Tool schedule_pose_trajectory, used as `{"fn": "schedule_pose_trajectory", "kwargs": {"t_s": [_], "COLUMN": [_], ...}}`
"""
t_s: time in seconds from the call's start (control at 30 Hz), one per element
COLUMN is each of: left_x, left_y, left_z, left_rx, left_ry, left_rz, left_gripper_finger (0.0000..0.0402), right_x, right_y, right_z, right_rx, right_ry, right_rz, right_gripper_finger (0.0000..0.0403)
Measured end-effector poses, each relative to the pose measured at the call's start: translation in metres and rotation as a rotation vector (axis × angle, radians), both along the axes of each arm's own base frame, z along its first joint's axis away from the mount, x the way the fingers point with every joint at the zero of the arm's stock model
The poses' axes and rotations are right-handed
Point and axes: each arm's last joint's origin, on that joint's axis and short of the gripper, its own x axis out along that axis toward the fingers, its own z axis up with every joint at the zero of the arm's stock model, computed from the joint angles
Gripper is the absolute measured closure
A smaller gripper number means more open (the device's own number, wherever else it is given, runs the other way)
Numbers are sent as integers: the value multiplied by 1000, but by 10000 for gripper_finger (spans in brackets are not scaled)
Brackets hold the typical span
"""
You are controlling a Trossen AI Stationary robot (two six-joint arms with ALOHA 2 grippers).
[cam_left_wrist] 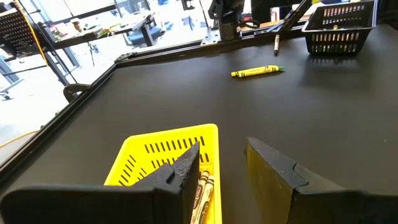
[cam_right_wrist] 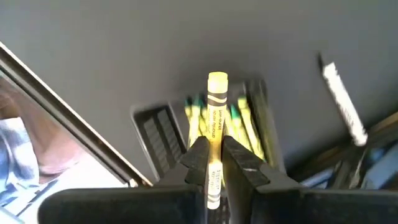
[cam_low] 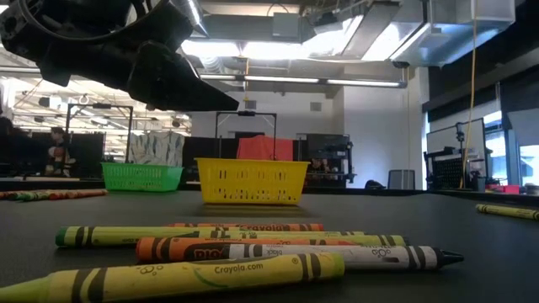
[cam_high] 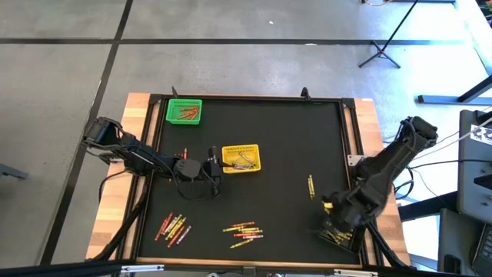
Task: Sort crayons
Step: Put the green crayon into the black bin
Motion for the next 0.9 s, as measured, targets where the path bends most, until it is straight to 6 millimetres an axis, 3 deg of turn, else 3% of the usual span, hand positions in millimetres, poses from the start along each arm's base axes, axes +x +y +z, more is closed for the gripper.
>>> {"fn": "schedule_pose_trajectory", "kwargs": {"t_s": [0.33,0.77,0.9], "left_x": [0,1,1], "left_y": [0,0,0], "left_z": [1,3,3], "left_rx": [-2,0,0], "left_ry": [-13,-34,-34], "left_rz": [0,-2,-2], "left_gripper_finger": [287,287,287], "right_x": [-23,-21,-21], "right_y": [27,41,42], "right_z": [-17,-38,-38], "right_rx": [-87,-126,-114], "right_ry": [30,116,144], "right_rz": [49,28,-23], "right_gripper_finger": [372,371,344]}}
